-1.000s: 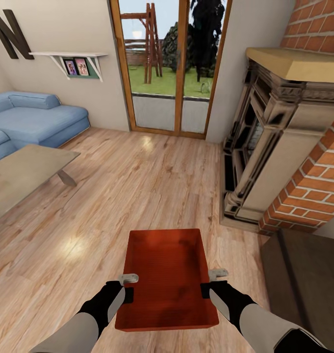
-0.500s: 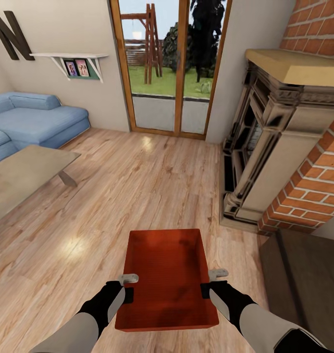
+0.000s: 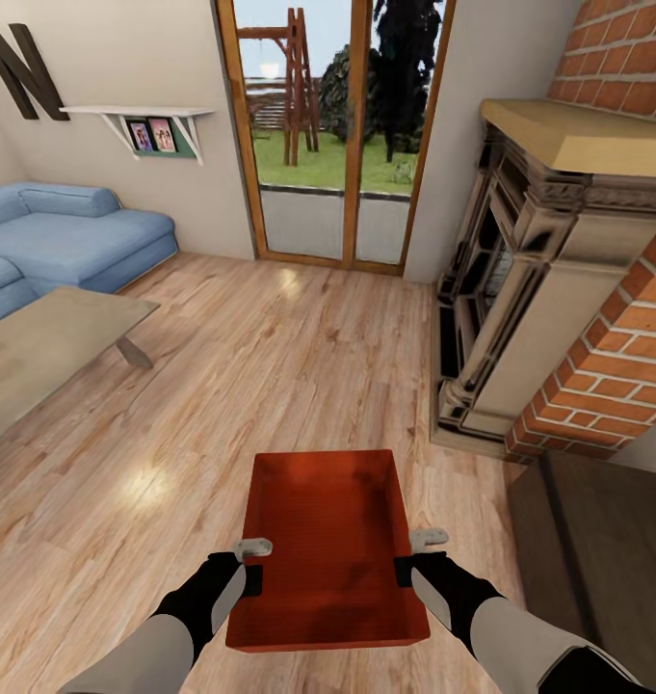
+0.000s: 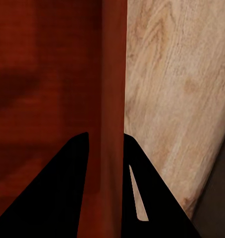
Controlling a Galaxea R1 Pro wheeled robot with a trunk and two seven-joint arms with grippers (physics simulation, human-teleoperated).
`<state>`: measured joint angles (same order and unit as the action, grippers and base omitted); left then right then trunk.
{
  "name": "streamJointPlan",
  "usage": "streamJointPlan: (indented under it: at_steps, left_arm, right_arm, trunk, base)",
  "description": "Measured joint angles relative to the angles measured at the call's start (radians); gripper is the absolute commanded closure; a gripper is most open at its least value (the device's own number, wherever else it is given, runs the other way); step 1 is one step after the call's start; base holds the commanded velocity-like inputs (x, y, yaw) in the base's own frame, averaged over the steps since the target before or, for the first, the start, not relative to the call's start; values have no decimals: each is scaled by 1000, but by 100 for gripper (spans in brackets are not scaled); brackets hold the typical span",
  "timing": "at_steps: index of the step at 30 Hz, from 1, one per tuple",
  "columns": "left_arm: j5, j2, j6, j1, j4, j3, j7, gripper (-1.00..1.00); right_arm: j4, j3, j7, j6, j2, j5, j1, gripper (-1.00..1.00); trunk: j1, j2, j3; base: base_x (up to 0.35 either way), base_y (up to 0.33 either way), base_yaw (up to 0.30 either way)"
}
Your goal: Move the two storage containers from the living room to the garage. In the garage, place one container on the floor and stack the other container on top of it (either order is fine).
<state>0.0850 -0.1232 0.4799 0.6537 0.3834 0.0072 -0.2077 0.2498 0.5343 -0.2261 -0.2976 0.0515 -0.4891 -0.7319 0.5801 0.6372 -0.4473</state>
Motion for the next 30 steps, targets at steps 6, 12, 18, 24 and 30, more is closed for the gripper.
streamJointPlan:
  at_steps: [6,12,18,24,30]
  left_arm:
    - [0,0,0,0,-1,1,0,100]
    - [0,0,0,0,0,0,0,100]
    - [0,0,-1,0,0,0,0,100]
    - [-1,0,-2,0,0,0,0,100]
    - [-1,0,-5,0,0,0,1,100]
  right_arm:
    - [0,0,0,-1,0,1,0,100]
    - [0,0,0,0,0,0,0,100]
    - [0,0,0,1,0,0,0,100]
    - [0,-1,0,1,0,2,0,100]
    - [1,0,0,4,0,2,0,100]
  trunk:
    - [-23,-42,19]
    - [-46,-84,38]
    - [-69,-126,57]
    - [-77,-141,63]
    - [-77,-141,63]
  base:
    - [0,0,0]
    - [0,0,0]
    - [0,0,0]
    - [0,0,0]
    - [0,0,0]
